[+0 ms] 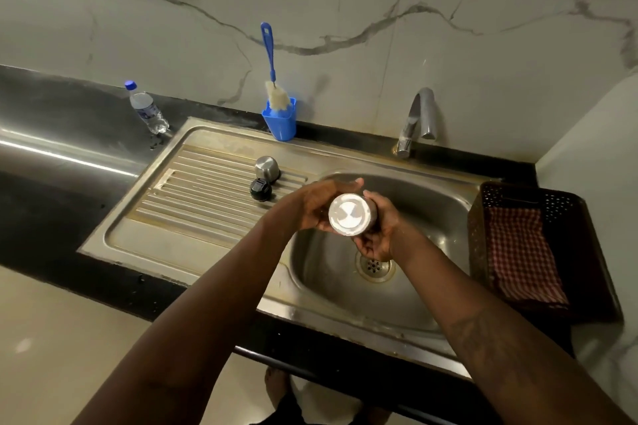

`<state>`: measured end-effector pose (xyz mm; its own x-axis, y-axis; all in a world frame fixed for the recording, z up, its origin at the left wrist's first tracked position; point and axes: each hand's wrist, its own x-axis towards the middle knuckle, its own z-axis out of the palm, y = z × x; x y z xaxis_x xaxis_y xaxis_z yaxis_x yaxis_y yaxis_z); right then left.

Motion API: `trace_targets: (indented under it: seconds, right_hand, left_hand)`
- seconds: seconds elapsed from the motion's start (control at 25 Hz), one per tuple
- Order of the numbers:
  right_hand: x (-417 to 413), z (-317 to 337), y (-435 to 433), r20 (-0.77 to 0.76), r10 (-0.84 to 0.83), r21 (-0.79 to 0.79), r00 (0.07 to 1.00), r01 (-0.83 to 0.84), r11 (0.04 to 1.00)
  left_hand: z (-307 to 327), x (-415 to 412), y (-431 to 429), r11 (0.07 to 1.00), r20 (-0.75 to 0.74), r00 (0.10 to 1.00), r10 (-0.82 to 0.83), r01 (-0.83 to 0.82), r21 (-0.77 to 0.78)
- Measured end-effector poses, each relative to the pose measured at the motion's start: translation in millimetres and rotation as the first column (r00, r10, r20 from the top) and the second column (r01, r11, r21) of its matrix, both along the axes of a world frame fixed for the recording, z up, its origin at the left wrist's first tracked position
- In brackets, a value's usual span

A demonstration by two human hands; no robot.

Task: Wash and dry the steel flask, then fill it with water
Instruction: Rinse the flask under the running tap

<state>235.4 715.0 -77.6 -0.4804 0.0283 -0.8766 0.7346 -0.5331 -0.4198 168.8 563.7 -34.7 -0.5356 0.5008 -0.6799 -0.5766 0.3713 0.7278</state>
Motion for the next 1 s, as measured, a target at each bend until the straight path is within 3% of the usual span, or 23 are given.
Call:
trace_targets:
  seconds: [0.24, 0.4, 0.52, 0.64, 0.88, 1.0]
  right_hand:
    - [-24, 5, -41, -0.005, 0.063, 0.12, 0.998, -0.062, 0.991]
    - [-42, 19, -80, -0.216, 0.094, 0.315, 0.972, -0.022, 0.949]
    - [-59, 45, -115, -0.415, 0.265, 0.52, 0.871, -0.012, 0.854]
    - [-84, 58, -153, -0.463, 0.504, 0.68, 0.729, -0.073, 0.729]
    - [-131, 67, -238, -0.489, 0.72, 0.829, 0.492, 0.006, 0.559]
    - [-152, 65, -283, -0.438, 0.803, 0.883, 0.405, 0.025, 0.469]
  left_hand:
    - [-8, -31, -45, 0.997, -0.064, 0.995, -0.072, 0.071, -0.025]
    - [-12, -45, -88, 0.989, -0.226, 0.964, -0.143, 0.134, -0.056]
    - [-5, -55, -122, 0.996, -0.462, 0.883, -0.079, 0.086, -0.007]
    - [3, -65, -162, 1.0, -0.647, 0.763, -0.015, -0.005, -0.03]
    - [-1, -84, -257, 0.971, -0.822, 0.561, 0.1, -0.234, -0.042]
    - [-15, -89, -299, 0.924, -0.845, 0.484, 0.228, -0.381, 0.031]
